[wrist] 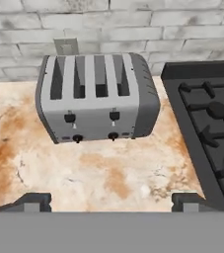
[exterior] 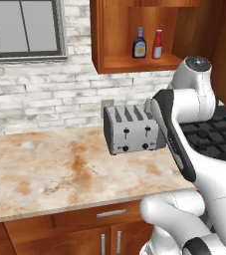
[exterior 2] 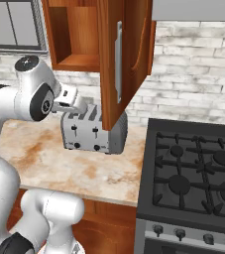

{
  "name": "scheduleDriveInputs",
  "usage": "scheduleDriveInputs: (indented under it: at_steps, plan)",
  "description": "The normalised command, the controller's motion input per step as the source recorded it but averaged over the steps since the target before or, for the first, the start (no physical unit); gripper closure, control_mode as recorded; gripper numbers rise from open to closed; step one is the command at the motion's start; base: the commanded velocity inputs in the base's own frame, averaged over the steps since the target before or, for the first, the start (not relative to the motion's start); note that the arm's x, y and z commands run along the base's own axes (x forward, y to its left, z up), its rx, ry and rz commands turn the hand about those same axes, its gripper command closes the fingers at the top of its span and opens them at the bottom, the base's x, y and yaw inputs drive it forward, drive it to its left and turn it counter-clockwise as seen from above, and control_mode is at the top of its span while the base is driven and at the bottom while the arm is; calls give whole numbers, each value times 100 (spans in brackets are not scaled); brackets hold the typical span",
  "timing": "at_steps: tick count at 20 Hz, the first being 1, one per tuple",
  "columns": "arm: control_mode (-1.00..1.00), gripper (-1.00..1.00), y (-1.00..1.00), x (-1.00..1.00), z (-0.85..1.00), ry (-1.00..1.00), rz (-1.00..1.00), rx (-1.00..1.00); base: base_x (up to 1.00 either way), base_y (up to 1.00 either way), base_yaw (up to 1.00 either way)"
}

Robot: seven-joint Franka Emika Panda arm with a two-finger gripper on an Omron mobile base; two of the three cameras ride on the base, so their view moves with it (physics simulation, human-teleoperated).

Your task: Take 2 condiments from the cabinet and move them on the counter near the stove.Make sure the condiments are lined up with each other, next to each other.

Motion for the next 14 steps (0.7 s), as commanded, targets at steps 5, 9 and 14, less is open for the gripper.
scheduleDriveInputs:
  at_steps: [5, 9, 14]
  plan:
    - [-100, -100, -8, 22, 74, -58, -16, 0, 0, 0, 0]
    - [-100, -100, -15, 49, 80, -34, -7, 4, 0, 0, 0]
    - [-100, -100, -30, 56, 66, -13, 0, 5, 0, 0, 0]
